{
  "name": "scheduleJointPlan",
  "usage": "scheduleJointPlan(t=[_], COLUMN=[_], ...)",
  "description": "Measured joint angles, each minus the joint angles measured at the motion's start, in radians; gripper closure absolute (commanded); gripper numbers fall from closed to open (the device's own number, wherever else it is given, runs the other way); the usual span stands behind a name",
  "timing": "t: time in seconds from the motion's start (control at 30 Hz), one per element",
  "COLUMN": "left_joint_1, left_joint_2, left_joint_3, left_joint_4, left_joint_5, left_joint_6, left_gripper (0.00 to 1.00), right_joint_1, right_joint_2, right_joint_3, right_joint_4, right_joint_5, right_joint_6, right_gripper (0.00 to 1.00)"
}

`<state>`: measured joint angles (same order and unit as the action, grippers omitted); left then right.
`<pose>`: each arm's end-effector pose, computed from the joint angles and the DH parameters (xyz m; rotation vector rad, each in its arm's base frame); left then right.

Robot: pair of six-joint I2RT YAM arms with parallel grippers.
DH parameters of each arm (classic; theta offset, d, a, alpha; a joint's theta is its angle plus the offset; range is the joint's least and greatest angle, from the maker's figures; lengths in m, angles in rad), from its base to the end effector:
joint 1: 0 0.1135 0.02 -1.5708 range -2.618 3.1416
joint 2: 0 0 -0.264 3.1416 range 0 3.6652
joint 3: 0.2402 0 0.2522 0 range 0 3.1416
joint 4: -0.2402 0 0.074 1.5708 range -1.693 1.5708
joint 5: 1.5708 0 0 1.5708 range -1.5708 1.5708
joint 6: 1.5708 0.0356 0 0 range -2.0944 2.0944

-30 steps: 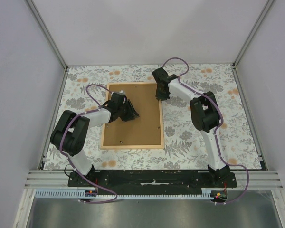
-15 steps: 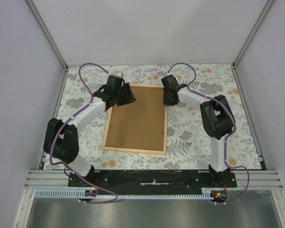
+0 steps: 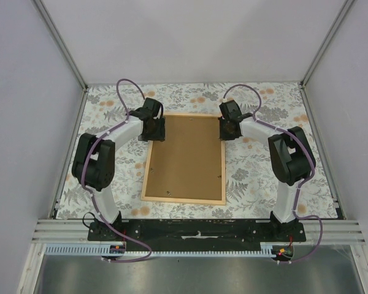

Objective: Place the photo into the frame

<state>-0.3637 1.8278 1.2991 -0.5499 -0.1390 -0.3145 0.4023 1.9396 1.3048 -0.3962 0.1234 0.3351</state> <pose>0.3574 -0.1308 0.2008 0.0188 2.6324 -0.0471 0.3736 0.1542 0.1690 -0.0428 2.5929 0.1091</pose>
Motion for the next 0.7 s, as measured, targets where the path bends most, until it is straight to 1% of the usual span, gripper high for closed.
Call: scheduleJointPlan(t=[0.3,0.7], left_joint_1=[0.021,0.065], left_joint_2=[0.099,0.178], left_joint_3=[0.097,0.136], left_joint_4=[-0.017,-0.001], left_joint_5=[-0.002,0.013], left_joint_6=[0.029,0.029], left_gripper=[0.32,0.37], right_joint_1=[-0.006,-0.010], right_joint_2=[-0.009,-0.010], right_joint_3=[-0.014,-0.016], right_joint_4=[0.015,0.015], right_joint_5=[-0.019,-0.040], right_joint_6=[-0.015,-0.015], right_gripper=[1.00,1.00])
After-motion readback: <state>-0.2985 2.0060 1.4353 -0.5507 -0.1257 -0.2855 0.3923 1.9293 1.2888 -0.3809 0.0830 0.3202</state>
